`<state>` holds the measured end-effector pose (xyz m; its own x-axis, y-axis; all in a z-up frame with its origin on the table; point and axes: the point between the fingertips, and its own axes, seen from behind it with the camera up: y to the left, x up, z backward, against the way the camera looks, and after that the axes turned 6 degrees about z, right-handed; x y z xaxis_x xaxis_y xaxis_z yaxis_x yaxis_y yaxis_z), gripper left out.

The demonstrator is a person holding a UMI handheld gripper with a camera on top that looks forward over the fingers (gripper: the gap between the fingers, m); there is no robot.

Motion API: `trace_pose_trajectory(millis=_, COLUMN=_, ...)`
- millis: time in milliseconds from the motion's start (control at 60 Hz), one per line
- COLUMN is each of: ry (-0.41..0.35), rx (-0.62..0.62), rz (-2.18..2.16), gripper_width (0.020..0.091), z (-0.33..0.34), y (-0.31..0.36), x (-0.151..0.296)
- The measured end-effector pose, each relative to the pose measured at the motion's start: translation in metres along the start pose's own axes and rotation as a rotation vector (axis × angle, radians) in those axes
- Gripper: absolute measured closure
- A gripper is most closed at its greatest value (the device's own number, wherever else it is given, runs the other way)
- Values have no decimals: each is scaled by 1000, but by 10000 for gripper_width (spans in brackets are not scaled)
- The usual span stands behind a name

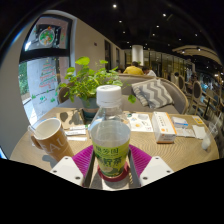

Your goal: Pour water

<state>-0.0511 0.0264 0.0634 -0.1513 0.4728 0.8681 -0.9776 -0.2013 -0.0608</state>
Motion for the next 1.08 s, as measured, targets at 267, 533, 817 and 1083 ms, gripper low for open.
trace_pose_trajectory(millis=267, ry=116, rx=-86, rz=-74, gripper_width=248, z=86, y=4, x=9)
trace_pose_trajectory(millis=533, ry=178, rx=-161, rz=-50, gripper_width=250, z=238, y=51, x=18)
trace_pose_trajectory(millis=817, ry=211, rx=-160, rz=-55, gripper_width=252, z=312, y=90, x=-6)
trace_pose_trajectory(millis=1083, ry=188, rx=-186, rz=-34, gripper_width=248, z=324, y=81, x=-8)
